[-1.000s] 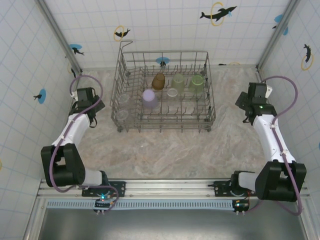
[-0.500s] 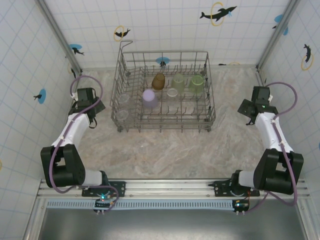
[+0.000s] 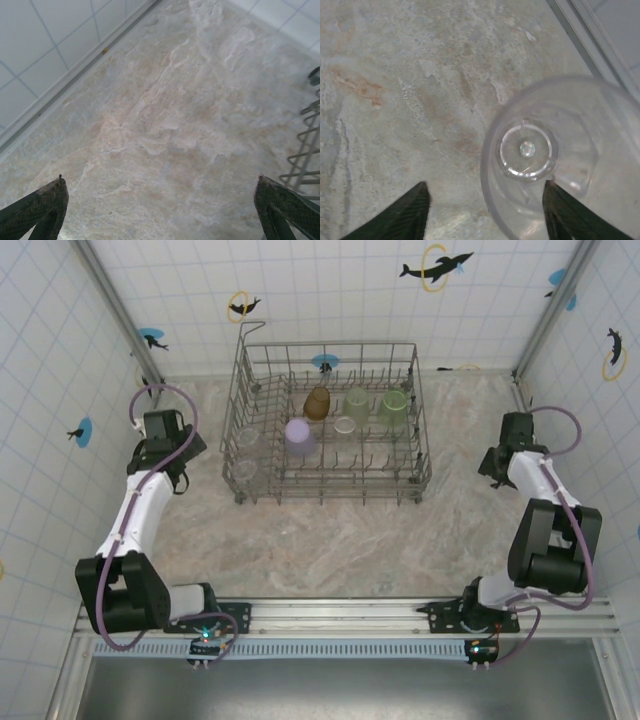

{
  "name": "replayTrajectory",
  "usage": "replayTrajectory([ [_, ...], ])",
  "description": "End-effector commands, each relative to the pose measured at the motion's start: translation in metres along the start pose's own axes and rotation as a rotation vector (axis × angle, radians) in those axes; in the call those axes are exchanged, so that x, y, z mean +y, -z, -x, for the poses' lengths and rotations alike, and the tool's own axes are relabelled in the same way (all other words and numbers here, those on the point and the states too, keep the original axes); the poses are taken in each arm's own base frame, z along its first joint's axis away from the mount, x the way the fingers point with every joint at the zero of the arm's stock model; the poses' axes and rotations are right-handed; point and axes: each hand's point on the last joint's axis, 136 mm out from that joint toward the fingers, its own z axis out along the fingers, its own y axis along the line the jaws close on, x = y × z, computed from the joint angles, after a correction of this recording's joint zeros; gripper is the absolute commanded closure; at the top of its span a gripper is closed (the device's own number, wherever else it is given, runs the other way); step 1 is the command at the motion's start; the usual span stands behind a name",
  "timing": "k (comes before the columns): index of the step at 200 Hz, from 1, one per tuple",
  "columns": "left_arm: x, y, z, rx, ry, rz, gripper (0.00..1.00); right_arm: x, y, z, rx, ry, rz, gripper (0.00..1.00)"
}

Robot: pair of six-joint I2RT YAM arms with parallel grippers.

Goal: Load the cups into the dish rack

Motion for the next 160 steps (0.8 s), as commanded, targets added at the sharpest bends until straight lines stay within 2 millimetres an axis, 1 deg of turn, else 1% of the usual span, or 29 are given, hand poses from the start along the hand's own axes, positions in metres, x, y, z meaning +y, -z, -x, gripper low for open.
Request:
replayTrajectory([
  [1,-0.004,0.01,0.003,0.012,0.009,-0.033,0.02,0.003,-0.004,0.015,-0.009,0.018,-0.007,0.47],
  [13,-0.005,0.011,0.002,0.021,0.008,-0.042,0.02,0.003,-0.007,0.017,0.006,0.028,-0.014,0.55],
  [32,-0.008,0.011,-0.001,0.031,0.009,-0.06,0.02,0.004,-0.01,0.02,0.017,0.04,-0.023,0.59],
  [43,-0.009,0.012,-0.002,0.034,0.011,-0.07,0.02,0.005,-0.01,0.022,0.018,0.042,-0.024,0.65],
  [72,-0.013,0.014,-0.005,0.044,0.017,-0.096,0.02,0.01,-0.006,0.028,0.01,0.046,-0.009,0.92],
  [82,-0.014,0.015,-0.003,0.042,0.024,-0.101,0.02,0.01,-0.005,0.029,0.004,0.045,-0.015,1.0],
  [115,-0.02,0.024,0.003,0.027,0.045,-0.141,0.02,0.014,-0.003,0.022,0.025,0.065,-0.008,1.0],
  [130,-0.022,0.028,0.003,0.023,0.047,-0.158,0.02,0.018,0.002,0.022,0.019,0.069,0.005,1.0],
  [141,-0.023,0.031,0.003,0.022,0.046,-0.172,0.02,0.023,0.009,0.025,0.004,0.067,0.03,1.0],
  [160,-0.025,0.034,0.003,0.019,0.026,-0.185,0.02,0.032,0.027,0.039,-0.052,0.084,0.037,1.0],
])
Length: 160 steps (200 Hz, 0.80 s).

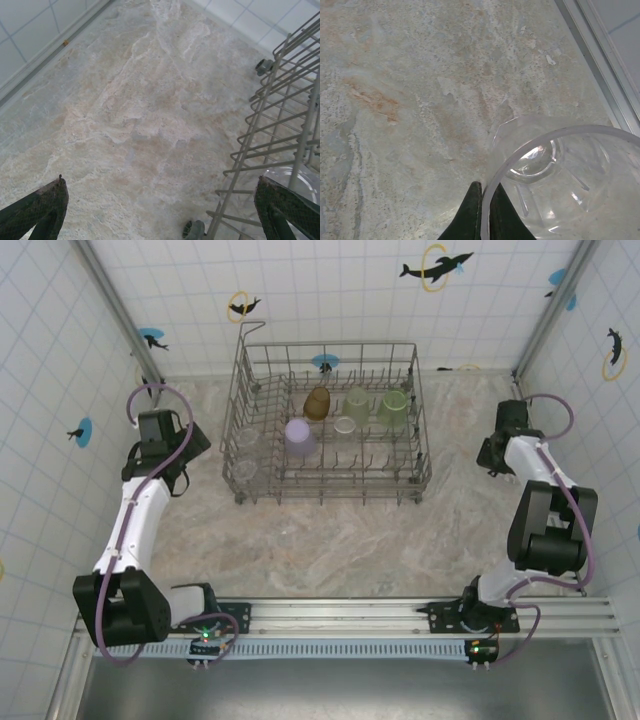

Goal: Load the cups into the dish rack

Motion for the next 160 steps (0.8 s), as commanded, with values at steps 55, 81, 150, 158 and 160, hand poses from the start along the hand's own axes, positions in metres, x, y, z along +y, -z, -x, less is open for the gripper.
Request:
replayTrajectory([
  [55,-0.018,0.017,0.017,0.007,-0.044,-0.069,0.02,0.037,0.091,0.069,-0.233,0.019,0.087,1.0],
  [81,-0.025,0.022,0.025,0.005,-0.051,-0.095,0.02,0.053,0.11,0.08,-0.292,0.018,0.133,1.0],
  [150,-0.051,0.029,0.037,0.052,-0.059,-0.195,0.02,0.081,0.156,0.11,-0.401,0.03,0.204,1.0],
  [158,-0.054,0.031,0.04,0.045,-0.055,-0.208,0.02,0.083,0.163,0.114,-0.418,0.021,0.224,1.0],
  [160,-0.055,0.032,0.041,0.046,-0.054,-0.213,0.02,0.084,0.165,0.114,-0.422,0.019,0.23,1.0],
])
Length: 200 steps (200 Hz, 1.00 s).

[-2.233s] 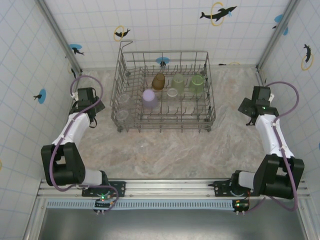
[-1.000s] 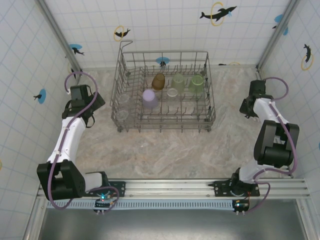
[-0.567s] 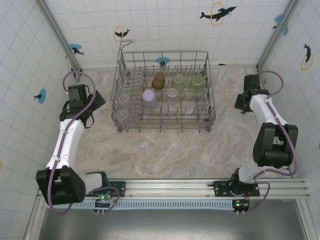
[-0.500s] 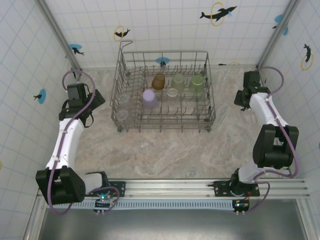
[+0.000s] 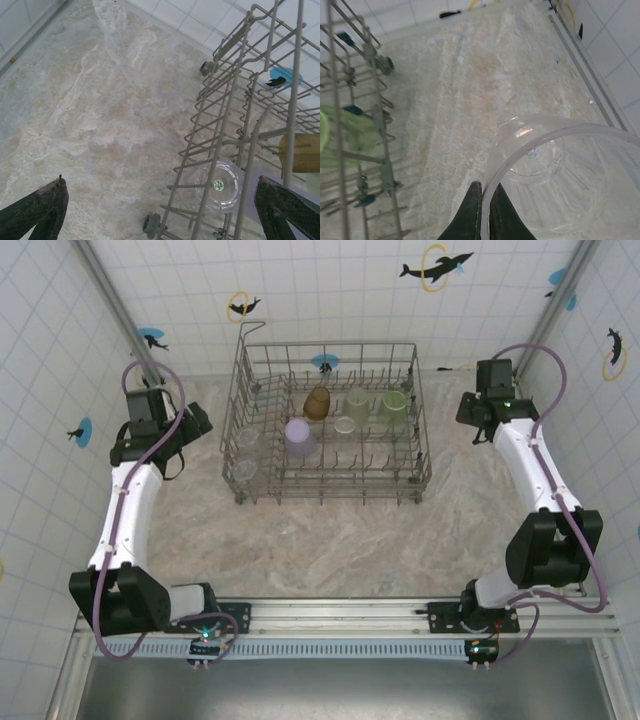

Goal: Load the cups into the dish rack

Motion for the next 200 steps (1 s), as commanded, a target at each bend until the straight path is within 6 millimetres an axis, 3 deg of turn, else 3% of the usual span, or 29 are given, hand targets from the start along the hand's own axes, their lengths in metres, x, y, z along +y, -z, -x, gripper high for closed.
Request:
replayTrajectory([
  [1,-0.012,0.009,0.01,0.003,-0.007,-0.05,0.02,0.005,0.026,0.038,-0.108,-0.04,0.029,1.0],
  [51,-0.04,0.022,0.033,-0.023,0.019,-0.163,0.02,0.042,0.051,0.056,-0.194,-0.067,0.176,1.0],
  [113,-0.081,0.029,0.049,-0.026,0.056,-0.307,0.02,0.092,0.063,0.071,-0.221,-0.052,0.319,1.0],
  [200,-0.137,0.031,0.05,-0.019,0.037,-0.493,0.02,0.154,0.078,0.064,-0.193,-0.103,0.643,1.0],
])
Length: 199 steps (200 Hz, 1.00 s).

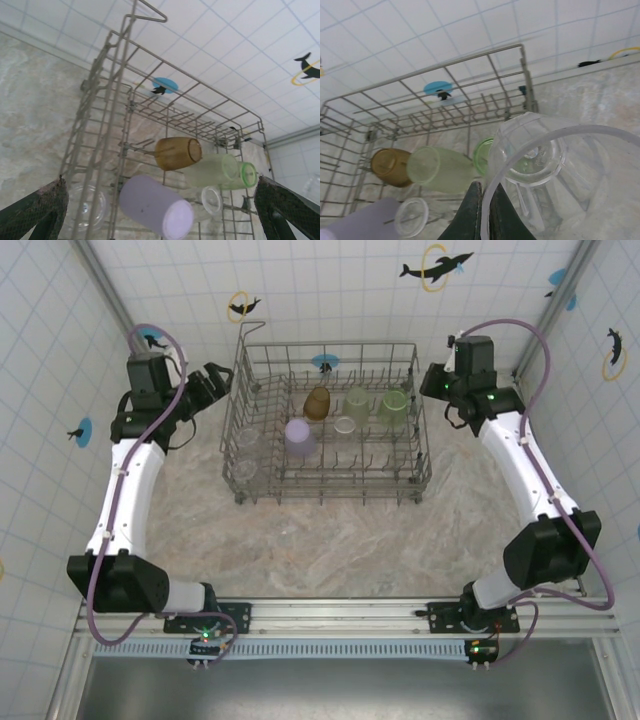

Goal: Load the cups into the dish rack

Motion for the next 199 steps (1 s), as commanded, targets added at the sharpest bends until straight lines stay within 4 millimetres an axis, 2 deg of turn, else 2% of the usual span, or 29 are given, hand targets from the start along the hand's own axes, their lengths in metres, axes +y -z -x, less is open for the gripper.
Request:
replayTrajectory([
  [1,-0.021,-0.004,0.006,-0.016,0.005,-0.091,0.02,0.035,0.004,0.018,-0.068,-0.039,0.179,1.0],
  [73,-0.044,-0.017,0.007,0.009,0.068,-0.199,0.02,0.087,-0.005,0.004,-0.064,-0.124,0.45,1.0],
  [107,-0.058,-0.033,-0.014,0.046,0.088,-0.239,0.02,0.112,-0.008,-0.004,-0.048,-0.144,0.58,1.0],
  [127,-0.063,-0.041,-0.023,0.063,0.121,-0.27,0.02,0.118,-0.009,-0.009,-0.054,-0.163,0.631,1.0],
  [199,-0.085,-0.06,-0.038,0.073,0.168,-0.355,0.02,0.129,-0.006,-0.02,-0.074,-0.237,0.794,1.0],
])
